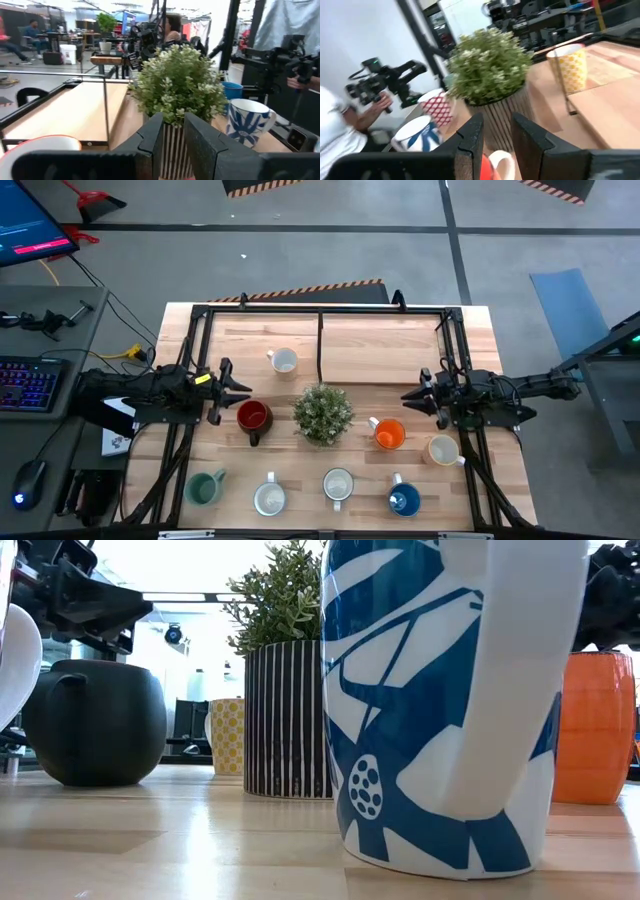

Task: Place coffee mugs
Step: Put the orange mug on the shelf

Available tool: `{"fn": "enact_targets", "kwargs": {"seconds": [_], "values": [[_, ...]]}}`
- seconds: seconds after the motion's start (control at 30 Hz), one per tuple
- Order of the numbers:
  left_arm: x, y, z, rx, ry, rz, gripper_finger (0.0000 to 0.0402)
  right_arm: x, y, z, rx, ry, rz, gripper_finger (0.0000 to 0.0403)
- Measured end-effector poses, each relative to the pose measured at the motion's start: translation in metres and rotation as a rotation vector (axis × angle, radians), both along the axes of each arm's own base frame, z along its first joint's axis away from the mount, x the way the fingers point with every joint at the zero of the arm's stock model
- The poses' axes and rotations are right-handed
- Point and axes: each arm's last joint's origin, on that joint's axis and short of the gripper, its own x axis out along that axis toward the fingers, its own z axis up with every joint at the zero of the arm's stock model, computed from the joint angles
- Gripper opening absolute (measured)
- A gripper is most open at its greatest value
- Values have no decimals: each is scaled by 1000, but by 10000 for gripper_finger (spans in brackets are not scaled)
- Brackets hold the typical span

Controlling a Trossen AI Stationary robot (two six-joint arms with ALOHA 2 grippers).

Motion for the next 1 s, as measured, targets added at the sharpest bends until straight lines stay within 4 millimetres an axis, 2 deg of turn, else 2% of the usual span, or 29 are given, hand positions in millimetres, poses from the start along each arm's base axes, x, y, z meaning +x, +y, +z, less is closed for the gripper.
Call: {"fn": "enact_targets", "kwargs": {"seconds": [0.13,0.43,0.8,1.0], "values": [[0,2,5,-10,-50,78,69,0,-3,2,7,-17,-121,81],[-2,7,12,31,-125,233,69,-1,-11,6,-199,-43,-387,81],[-2,7,12,-18,-127,227,69,-1,-12,6,-172,-48,-402,81],[-3,7,17,12,-173,232,69,-1,-12,6,-178,-47,-416,81]]}}
